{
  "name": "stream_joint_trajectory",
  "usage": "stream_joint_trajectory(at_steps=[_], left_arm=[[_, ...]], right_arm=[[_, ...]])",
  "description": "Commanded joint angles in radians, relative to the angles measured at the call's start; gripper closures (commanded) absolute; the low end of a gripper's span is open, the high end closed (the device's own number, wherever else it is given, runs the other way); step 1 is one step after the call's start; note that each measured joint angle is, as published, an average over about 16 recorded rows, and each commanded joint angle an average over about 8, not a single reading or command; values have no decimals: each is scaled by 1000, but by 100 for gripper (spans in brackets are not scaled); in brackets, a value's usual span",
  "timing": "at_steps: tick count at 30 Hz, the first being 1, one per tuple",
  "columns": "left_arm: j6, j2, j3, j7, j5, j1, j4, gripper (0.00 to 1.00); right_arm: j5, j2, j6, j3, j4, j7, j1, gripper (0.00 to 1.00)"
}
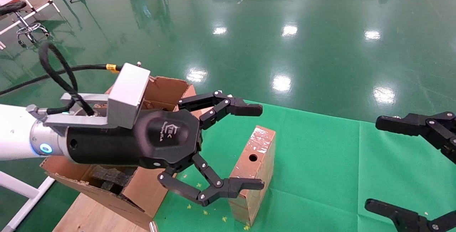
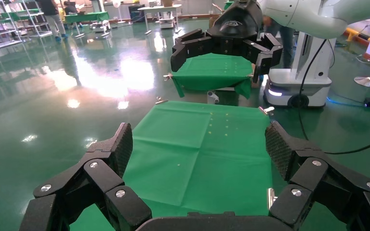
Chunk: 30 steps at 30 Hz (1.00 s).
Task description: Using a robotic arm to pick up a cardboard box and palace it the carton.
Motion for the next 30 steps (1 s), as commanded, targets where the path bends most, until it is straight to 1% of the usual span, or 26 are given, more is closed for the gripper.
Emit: stream_joint_trajectory(at_steps=[1,10,11,13,18,19,20,21,22,26,30], left_arm=[[0,0,0,0,0,0,0,0],[0,0,0,0,0,0,0,0],[0,0,0,0,0,0,0,0],[0,0,0,0,0,0,0,0],[-4,-7,5,0,21,-4,-5,0],[-7,-11,9,-3,36,-8,-9,0],[-11,-15,15,-7,55,-15,-14,0],[-16,-19,23,-14,78,-24,-20,0],[-23,-22,31,-23,104,-34,-24,0],[-51,-21,70,-71,207,-86,-35,0],[-68,-8,95,-107,250,-123,-28,0]], right_arm=[[0,0,0,0,0,0,0,0],[0,0,0,0,0,0,0,0],[0,0,0,0,0,0,0,2],[0,0,0,0,0,0,0,17],[0,0,0,0,0,0,0,79],[0,0,0,0,0,0,0,89],[0,0,0,0,0,0,0,95],[0,0,0,0,0,0,0,99],[0,0,0,0,0,0,0,100],[0,0,0,0,0,0,0,100],[0,0,0,0,0,0,0,100]])
